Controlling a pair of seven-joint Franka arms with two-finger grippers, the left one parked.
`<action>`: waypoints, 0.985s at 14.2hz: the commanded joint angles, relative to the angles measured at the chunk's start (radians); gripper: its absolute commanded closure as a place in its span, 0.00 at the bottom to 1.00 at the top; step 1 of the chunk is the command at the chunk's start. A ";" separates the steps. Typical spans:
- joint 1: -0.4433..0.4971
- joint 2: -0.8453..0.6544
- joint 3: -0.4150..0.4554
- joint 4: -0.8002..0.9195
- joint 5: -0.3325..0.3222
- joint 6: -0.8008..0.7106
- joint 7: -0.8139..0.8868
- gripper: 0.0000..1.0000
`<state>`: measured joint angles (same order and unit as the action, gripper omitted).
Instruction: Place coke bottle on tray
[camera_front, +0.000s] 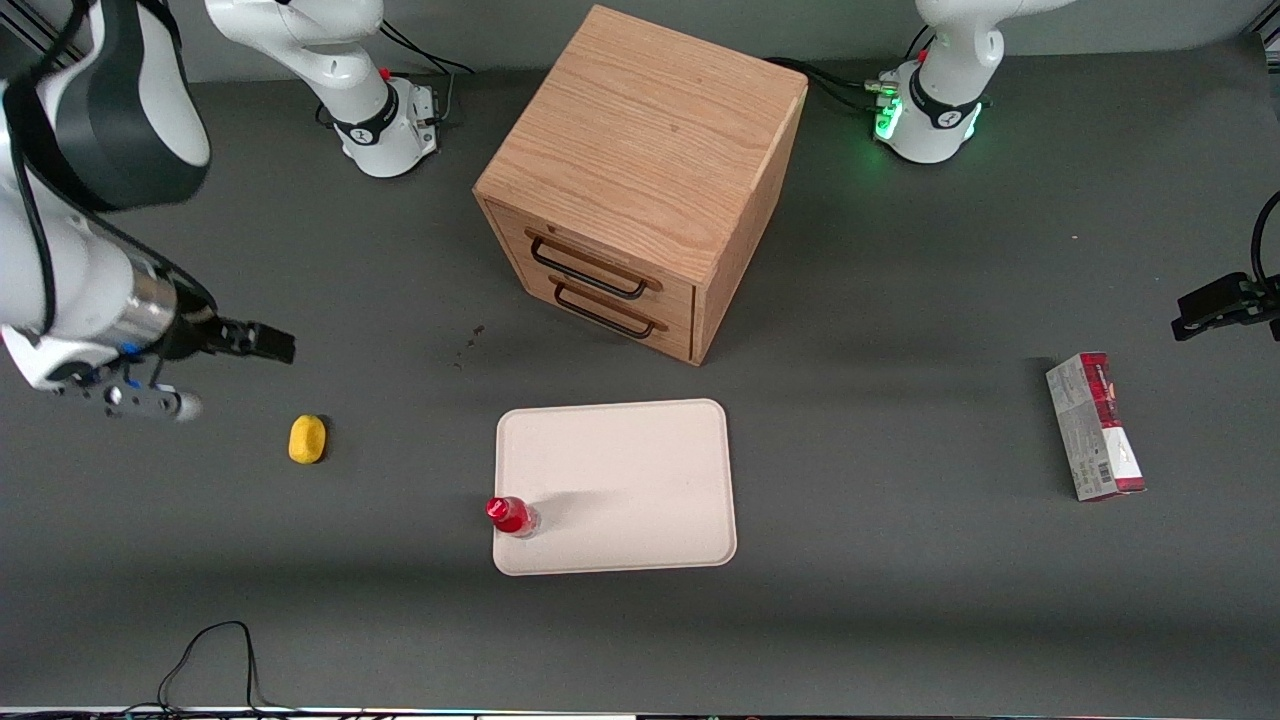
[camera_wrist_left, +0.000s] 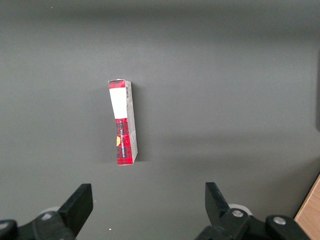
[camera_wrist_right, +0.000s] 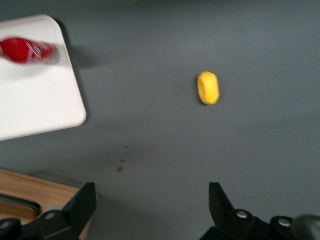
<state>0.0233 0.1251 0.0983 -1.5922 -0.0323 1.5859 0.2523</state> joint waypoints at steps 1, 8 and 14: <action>0.145 -0.217 -0.164 -0.227 0.020 0.056 -0.114 0.00; 0.086 -0.237 -0.171 -0.100 0.045 -0.098 -0.186 0.00; -0.026 -0.219 -0.060 -0.038 0.074 -0.099 -0.209 0.00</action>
<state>0.0121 -0.1109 0.0244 -1.6754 0.0171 1.5135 0.0875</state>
